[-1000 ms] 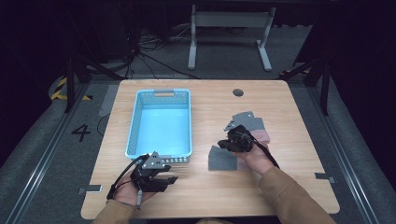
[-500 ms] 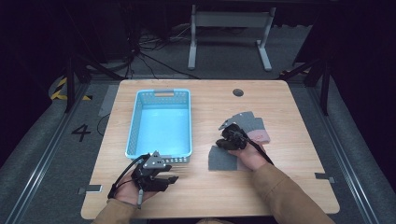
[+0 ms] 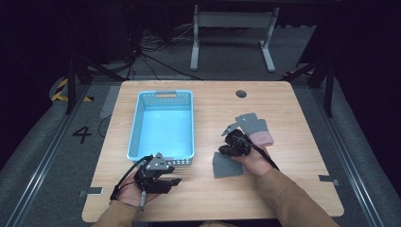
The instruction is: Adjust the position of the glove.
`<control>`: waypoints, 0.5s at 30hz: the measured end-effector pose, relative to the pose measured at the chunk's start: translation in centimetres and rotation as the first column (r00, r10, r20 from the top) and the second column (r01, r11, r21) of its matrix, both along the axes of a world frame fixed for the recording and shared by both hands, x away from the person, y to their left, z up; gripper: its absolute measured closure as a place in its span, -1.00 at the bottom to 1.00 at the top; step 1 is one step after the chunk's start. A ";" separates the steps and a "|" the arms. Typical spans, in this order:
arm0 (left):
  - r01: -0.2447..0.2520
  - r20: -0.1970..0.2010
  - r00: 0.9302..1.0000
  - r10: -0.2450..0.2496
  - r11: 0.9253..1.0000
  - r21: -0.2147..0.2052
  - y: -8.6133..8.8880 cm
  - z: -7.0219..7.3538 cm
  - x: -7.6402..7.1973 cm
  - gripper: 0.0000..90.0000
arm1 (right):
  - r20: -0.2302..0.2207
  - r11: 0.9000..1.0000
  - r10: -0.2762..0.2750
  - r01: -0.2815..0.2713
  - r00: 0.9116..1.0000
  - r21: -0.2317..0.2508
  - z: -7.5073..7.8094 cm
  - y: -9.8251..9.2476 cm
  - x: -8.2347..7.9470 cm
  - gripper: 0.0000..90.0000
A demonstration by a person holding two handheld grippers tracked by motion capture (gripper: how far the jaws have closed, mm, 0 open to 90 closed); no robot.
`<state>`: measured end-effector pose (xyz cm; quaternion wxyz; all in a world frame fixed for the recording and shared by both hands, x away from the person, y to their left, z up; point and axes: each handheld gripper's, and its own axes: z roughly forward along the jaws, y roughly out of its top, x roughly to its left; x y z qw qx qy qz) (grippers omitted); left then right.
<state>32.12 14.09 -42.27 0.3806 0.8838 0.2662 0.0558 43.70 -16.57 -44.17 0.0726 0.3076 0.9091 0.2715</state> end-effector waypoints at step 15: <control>0.007 -0.001 1.000 -0.007 1.000 0.006 -0.6 0.1 0.5 0.14 | 0.112 0.991 -0.052 0.038 0.992 0.128 3.7 -3.2 -3.0 0.89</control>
